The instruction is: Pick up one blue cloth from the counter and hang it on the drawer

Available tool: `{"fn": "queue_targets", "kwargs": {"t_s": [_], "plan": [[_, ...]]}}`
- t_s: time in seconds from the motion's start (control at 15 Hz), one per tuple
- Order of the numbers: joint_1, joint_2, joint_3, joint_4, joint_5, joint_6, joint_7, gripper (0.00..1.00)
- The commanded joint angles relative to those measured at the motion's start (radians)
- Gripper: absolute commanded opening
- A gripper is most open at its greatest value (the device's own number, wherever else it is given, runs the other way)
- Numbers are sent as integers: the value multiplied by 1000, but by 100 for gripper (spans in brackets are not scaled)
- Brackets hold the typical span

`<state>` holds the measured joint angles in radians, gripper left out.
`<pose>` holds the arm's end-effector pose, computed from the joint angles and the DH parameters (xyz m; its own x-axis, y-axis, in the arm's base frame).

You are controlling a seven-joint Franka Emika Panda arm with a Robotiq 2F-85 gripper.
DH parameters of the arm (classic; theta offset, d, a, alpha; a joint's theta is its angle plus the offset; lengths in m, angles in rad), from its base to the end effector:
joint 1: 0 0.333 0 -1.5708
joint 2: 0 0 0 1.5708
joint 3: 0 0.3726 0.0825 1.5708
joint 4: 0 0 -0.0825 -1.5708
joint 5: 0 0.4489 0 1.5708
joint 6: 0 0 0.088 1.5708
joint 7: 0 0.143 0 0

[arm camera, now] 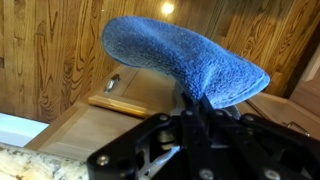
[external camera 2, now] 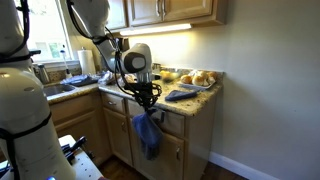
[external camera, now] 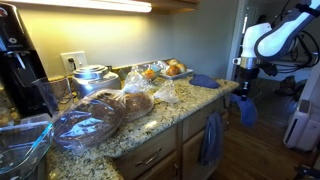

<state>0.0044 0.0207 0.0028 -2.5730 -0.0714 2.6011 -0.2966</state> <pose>0.4835 0.0036 0.2212 0.9342 0.3568 -0.0048 0.3567 -0.9335 0.0373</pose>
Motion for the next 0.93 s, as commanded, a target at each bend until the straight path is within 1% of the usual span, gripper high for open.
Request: {"fn": "queue_targets", "kwargs": {"t_s": [0.0, 0.4, 0.73, 0.87], "plan": [[-1, 0, 3, 2, 0, -3, 0, 9], [-9, 15, -4, -1, -11, 14, -8, 8], [-41, 68, -20, -6, 25, 60, -89, 8], [-56, 96, -13, 4, 59, 76, -137, 8]]}}
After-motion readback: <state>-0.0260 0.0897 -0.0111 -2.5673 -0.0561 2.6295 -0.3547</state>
